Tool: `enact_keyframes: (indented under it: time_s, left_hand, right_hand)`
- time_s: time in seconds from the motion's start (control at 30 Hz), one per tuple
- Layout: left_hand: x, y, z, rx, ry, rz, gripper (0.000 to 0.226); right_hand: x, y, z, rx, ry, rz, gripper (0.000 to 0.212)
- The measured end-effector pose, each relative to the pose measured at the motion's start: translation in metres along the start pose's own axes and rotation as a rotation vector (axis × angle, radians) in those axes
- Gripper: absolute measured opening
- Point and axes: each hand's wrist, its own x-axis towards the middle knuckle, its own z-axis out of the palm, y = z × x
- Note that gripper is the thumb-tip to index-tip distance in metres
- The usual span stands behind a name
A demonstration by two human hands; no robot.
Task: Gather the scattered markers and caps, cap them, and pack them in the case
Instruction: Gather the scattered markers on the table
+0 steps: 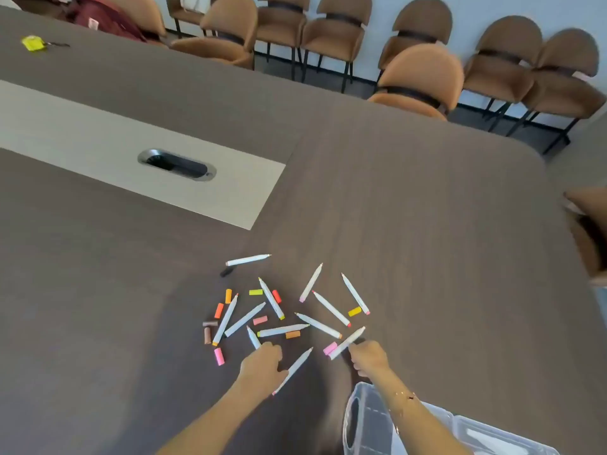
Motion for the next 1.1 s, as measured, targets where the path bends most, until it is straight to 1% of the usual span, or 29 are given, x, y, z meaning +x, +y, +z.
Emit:
enact_keyframes:
  time_s: [0.03, 0.27, 0.4, 0.5, 0.6, 0.67, 0.73, 0.8, 0.83, 0.9, 0.97, 1.03, 1.1]
  left_hand:
    - [0.005, -0.002, 0.003, 0.015, -0.025, 0.004, 0.028]
    - [0.025, 0.007, 0.017, 0.117, -0.108, 0.087, 0.035]
    - [0.028, 0.010, 0.028, 0.122, -0.133, 0.082, 0.037]
    - [0.031, 0.011, 0.026, 0.034, -0.112, 0.060, 0.040]
    - [0.028, 0.007, 0.020, -0.162, -0.026, 0.041, 0.034]
    - [0.025, -0.003, 0.016, -0.316, 0.038, -0.038, 0.022]
    - [0.024, -0.014, 0.015, -0.477, 0.117, -0.176, 0.014]
    - [0.022, -0.025, 0.010, -0.603, 0.194, -0.338, 0.011]
    - [0.022, -0.029, 0.007, -0.624, 0.202, -0.415, 0.016]
    - [0.023, -0.039, 0.005, -0.616, 0.194, -0.505, 0.032]
    - [0.024, -0.044, 0.001, -0.566, 0.181, -0.542, 0.042]
    - [0.026, -0.043, -0.003, -0.498, 0.161, -0.539, 0.045]
    - [0.031, -0.040, -0.005, -0.438, 0.148, -0.520, 0.041]
  right_hand:
    - [0.002, -0.003, 0.004, 0.002, 0.019, -0.012, 0.024]
    - [-0.002, -0.022, 0.016, 0.053, 0.130, 0.085, 0.015]
    - [-0.003, -0.024, 0.021, 0.046, 0.167, 0.107, 0.013]
    - [-0.001, -0.021, 0.020, 0.027, 0.190, 0.117, 0.017]
    - [0.004, -0.023, 0.011, -0.002, 0.251, 0.126, 0.021]
    - [0.012, -0.031, 0.000, -0.016, 0.308, 0.072, 0.029]
    - [0.022, -0.044, -0.013, -0.069, 0.353, -0.001, 0.027]
    - [0.035, -0.059, -0.023, -0.127, 0.363, -0.063, 0.026]
    - [0.040, -0.067, -0.025, -0.150, 0.348, -0.085, 0.026]
    - [0.049, -0.080, -0.027, -0.226, 0.307, -0.128, 0.027]
    - [0.058, -0.087, -0.025, -0.297, 0.279, -0.141, 0.029]
    - [0.064, -0.090, -0.022, -0.352, 0.267, -0.126, 0.029]
    - [0.067, -0.089, -0.019, -0.397, 0.258, -0.110, 0.031]
